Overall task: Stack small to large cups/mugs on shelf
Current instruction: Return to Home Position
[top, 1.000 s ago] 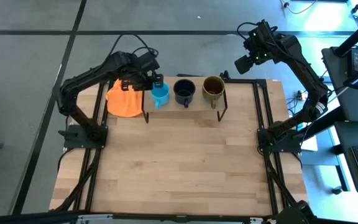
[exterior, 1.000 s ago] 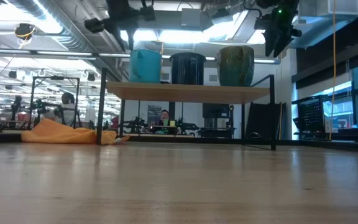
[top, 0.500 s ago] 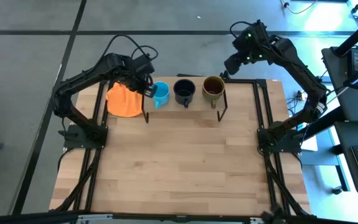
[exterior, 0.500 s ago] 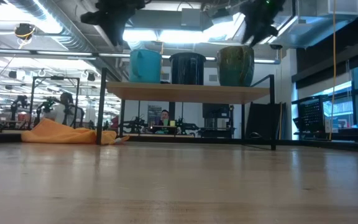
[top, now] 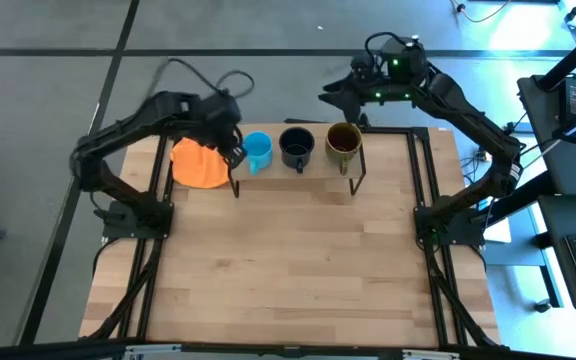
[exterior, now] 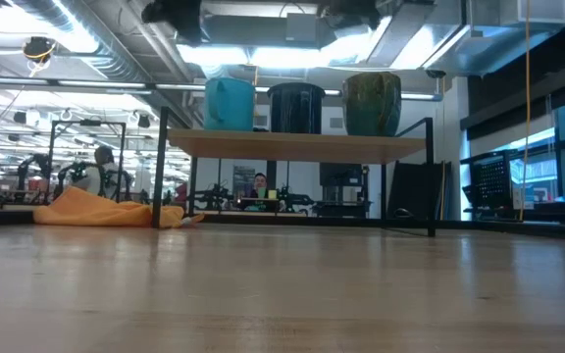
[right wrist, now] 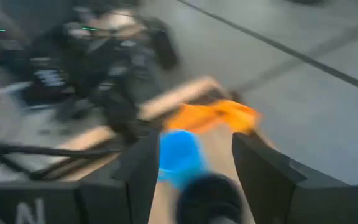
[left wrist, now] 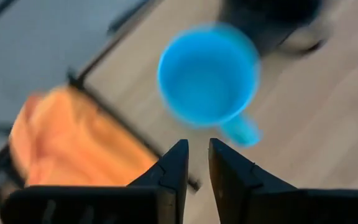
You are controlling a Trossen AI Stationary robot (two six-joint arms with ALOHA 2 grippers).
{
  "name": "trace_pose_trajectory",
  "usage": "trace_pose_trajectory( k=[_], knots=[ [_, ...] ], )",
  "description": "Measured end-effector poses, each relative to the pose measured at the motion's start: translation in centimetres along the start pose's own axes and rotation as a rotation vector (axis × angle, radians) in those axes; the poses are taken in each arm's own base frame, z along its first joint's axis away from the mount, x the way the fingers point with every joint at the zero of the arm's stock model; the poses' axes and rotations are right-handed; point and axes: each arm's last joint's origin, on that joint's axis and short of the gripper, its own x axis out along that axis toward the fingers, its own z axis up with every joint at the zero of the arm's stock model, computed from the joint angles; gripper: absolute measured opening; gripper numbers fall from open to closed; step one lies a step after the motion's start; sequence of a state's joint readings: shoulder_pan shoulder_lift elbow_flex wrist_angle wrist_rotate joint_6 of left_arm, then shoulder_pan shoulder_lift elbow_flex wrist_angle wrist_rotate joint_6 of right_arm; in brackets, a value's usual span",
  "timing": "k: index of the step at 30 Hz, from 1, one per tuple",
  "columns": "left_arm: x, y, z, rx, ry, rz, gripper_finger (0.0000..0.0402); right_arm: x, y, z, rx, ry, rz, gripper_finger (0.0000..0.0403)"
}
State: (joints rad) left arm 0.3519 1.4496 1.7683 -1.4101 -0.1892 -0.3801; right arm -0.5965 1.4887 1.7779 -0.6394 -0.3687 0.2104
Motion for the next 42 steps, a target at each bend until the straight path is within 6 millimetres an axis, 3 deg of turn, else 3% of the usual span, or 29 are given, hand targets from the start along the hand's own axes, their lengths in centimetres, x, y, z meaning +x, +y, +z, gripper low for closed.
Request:
trace_pose_trajectory(
  k=[5, 10, 16, 19, 24, 30, 33, 36, 42],
  knots=[
    [-5.0, 1.2, -0.2, 0.005, -0.316, -0.169, 0.0046, -0.2, 0.9, 0.6, 0.044, -0.037, 0.098, 0.0202],
    [-9.8, 3.0, -1.5, -0.093, -0.630, -0.065, 0.0043, -1.2, 1.3, 0.5, 0.130, -0.010, 0.119, 0.0202],
    [-13.0, 4.5, -4.3, -0.283, -0.723, -0.124, 0.0047, -1.9, 1.9, 0.1, 0.191, 0.051, 0.208, 0.0202],
    [-13.6, 4.3, -5.0, -0.208, -0.720, -0.199, 0.0043, -2.0, 3.0, 0.2, 0.109, 0.070, 0.397, 0.0202],
    [-12.7, 1.7, -4.7, -0.025, -0.808, -0.395, 0.0042, -3.1, 5.2, 0.7, -0.008, 0.054, 0.676, 0.0202],
    [-7.9, 0.4, -7.3, -0.046, -0.916, -0.534, 0.0042, -4.8, 7.1, -0.2, -0.032, 0.114, 0.726, 0.0202],
    [-5.4, 0.7, -9.5, -0.100, -0.987, -0.628, 0.0042, -5.5, 8.4, -0.6, -0.070, 0.122, 0.774, 0.0202],
    [-4.2, 1.7, -12.0, -0.109, -1.078, -0.741, 0.0042, -5.9, 9.3, -0.8, -0.125, 0.102, 0.779, 0.0202],
    [-2.0, 4.0, -16.5, -0.146, -1.193, -0.817, 0.0042, -6.6, 9.3, -1.9, -0.169, 0.038, 0.765, 0.0202]
  ],
)
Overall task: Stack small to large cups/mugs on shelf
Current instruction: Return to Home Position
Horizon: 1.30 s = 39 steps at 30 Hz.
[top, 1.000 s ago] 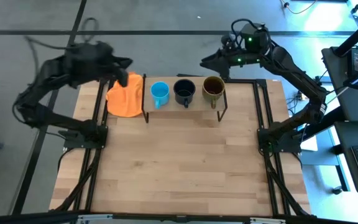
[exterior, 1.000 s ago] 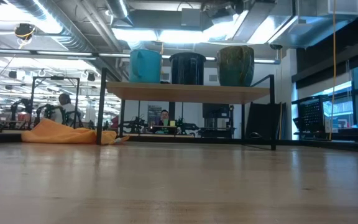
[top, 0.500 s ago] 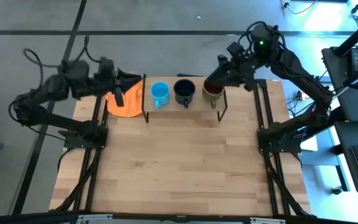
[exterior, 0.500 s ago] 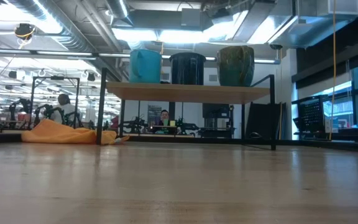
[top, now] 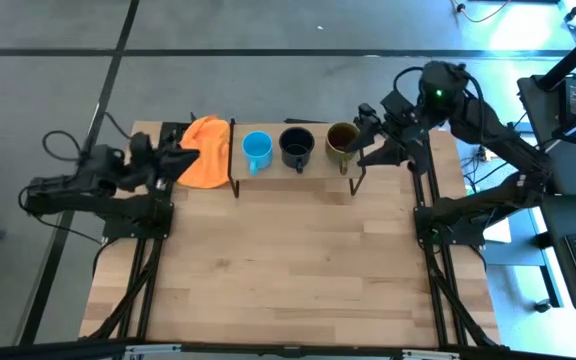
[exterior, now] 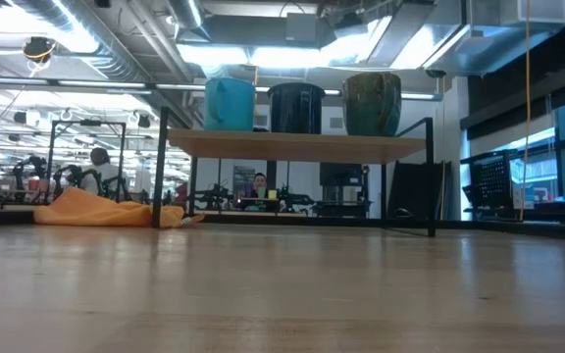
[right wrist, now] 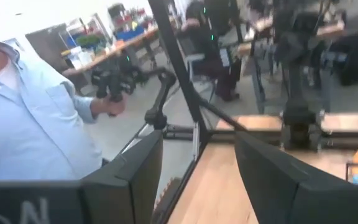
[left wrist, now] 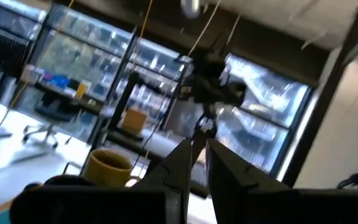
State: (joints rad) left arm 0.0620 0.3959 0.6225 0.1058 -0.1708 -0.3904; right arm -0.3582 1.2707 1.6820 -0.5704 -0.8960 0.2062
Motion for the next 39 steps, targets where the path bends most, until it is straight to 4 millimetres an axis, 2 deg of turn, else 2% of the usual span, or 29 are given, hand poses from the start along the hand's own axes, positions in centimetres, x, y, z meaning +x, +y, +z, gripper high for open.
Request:
trace_pose_trajectory(
  k=[6, 12, 18, 24, 34, 39],
  knots=[
    [-3.3, 1.6, -2.4, -0.017, -0.088, -0.035, 0.0042, -0.7, 0.2, -3.8, -0.036, -0.157, 0.000, 0.0202],
    [-4.8, 3.1, -4.9, -0.013, -0.103, 0.017, 0.0042, -2.3, 0.8, -9.1, -0.061, -0.352, -0.028, 0.0202],
    [-5.2, 4.2, -7.1, -0.016, -0.102, 0.065, 0.0042, -3.9, 1.4, -14.0, -0.118, -0.482, -0.057, 0.0202],
    [-5.1, 4.9, -8.7, -0.051, -0.005, 0.137, 0.0042, -4.8, 1.4, -18.1, -0.114, -0.497, -0.099, 0.0202],
    [-5.3, 5.6, -9.7, -0.064, 0.075, 0.244, 0.0042, -5.7, 0.5, -25.5, -0.136, -0.608, -0.209, 0.0202],
    [-5.4, 5.9, -10.0, -0.065, 0.076, 0.323, 0.0042, -6.1, 0.2, -27.9, -0.151, -0.662, -0.252, 0.0202]
  ],
)
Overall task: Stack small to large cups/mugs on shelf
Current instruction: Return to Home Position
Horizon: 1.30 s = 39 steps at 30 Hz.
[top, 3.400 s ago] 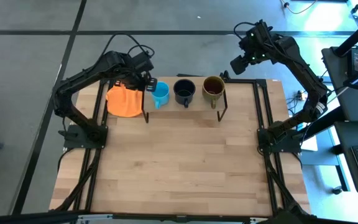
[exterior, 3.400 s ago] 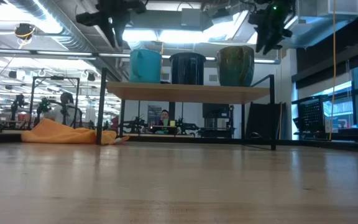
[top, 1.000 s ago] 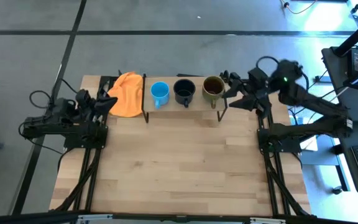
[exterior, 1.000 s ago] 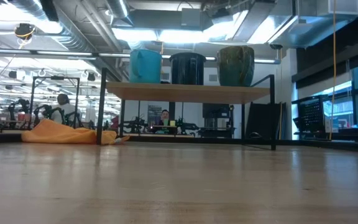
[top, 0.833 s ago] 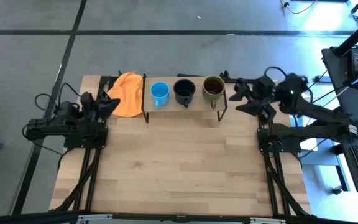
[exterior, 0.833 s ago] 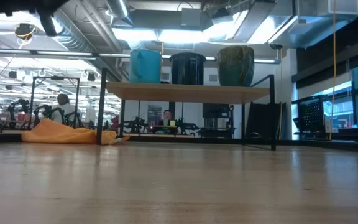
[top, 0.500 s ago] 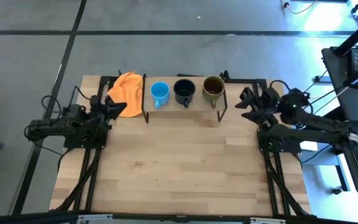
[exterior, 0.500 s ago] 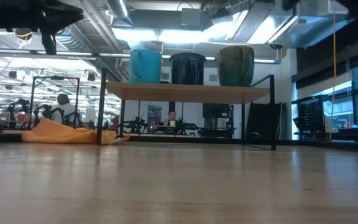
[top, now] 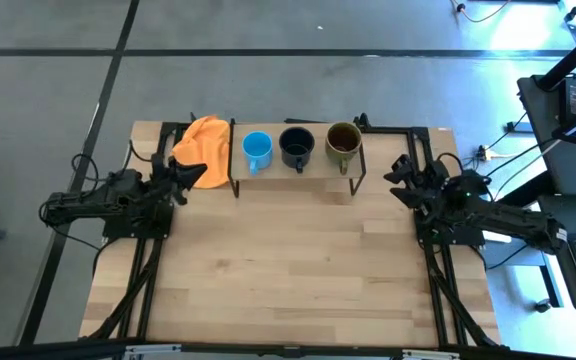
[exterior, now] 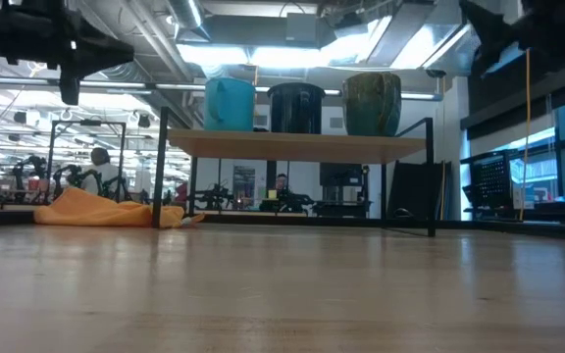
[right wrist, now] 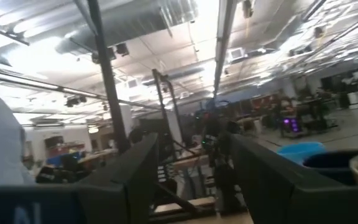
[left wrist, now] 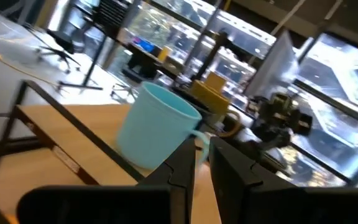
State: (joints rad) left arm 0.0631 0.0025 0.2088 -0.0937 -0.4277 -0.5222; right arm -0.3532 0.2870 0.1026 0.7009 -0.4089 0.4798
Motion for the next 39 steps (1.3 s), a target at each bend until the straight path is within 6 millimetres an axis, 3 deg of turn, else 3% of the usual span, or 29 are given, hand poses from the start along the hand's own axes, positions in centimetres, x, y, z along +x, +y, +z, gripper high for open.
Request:
trace_pose_trajectory(
  k=[9, 17, 26, 33, 39],
  knots=[
    [0.0, 0.3, -0.3, 0.074, 0.020, 0.048, 0.0042, -1.6, -0.3, -1.9, -0.014, -0.019, -0.037, 0.0202],
    [-0.1, 1.0, -1.4, 0.073, 0.127, 0.104, 0.0042, -1.7, -0.6, -2.6, -0.021, 0.067, -0.036, 0.0202],
    [-0.5, 1.8, -2.5, 0.108, 0.248, 0.180, 0.0042, -1.9, -0.6, -3.6, -0.244, 0.201, 0.084, 0.0202],
    [-0.9, 2.6, -3.5, 0.132, 0.344, 0.245, 0.0042, -2.4, -1.2, -5.4, -0.101, 0.380, 0.031, 0.0202],
    [-0.7, 3.1, -4.6, 0.109, 0.369, 0.261, 0.0042, -2.5, -1.3, -5.6, -0.076, 0.407, 0.020, 0.0202]
  ],
)
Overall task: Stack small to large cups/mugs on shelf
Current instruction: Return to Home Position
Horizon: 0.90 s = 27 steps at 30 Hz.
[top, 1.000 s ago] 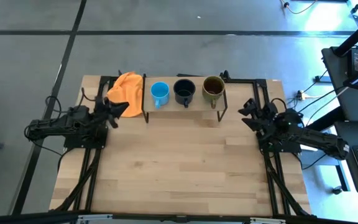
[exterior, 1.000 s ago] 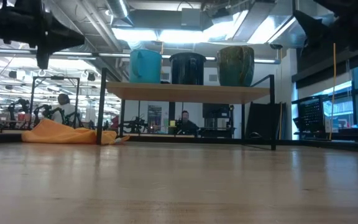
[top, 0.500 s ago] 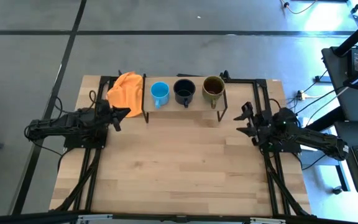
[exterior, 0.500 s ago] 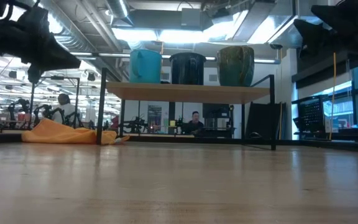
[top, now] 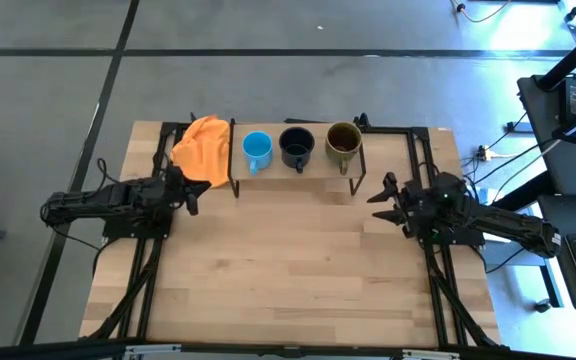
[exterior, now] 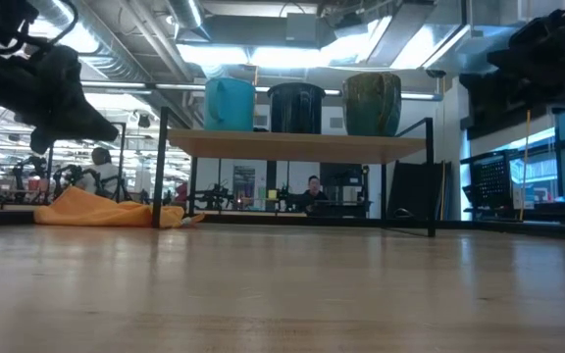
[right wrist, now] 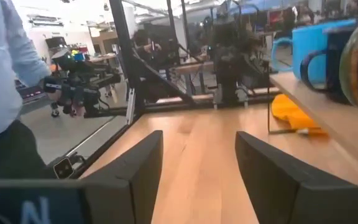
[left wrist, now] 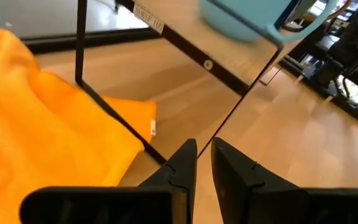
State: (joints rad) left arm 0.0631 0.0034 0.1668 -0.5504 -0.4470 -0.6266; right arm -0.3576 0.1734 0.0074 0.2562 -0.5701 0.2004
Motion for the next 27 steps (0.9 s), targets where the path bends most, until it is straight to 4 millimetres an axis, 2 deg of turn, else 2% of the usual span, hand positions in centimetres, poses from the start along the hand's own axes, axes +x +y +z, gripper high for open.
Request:
trace_pose_trajectory(
  k=[7, 27],
  knots=[
    [0.1, 0.0, -0.1, 0.015, 0.011, 0.001, 0.0042, -0.1, -0.3, -1.6, 0.072, 0.148, -0.031, 0.0202],
    [0.1, 0.0, -0.1, 0.014, 0.012, 0.001, 0.0042, -0.1, -0.3, -1.6, 0.152, 0.149, -0.035, 0.0202]
  ],
)
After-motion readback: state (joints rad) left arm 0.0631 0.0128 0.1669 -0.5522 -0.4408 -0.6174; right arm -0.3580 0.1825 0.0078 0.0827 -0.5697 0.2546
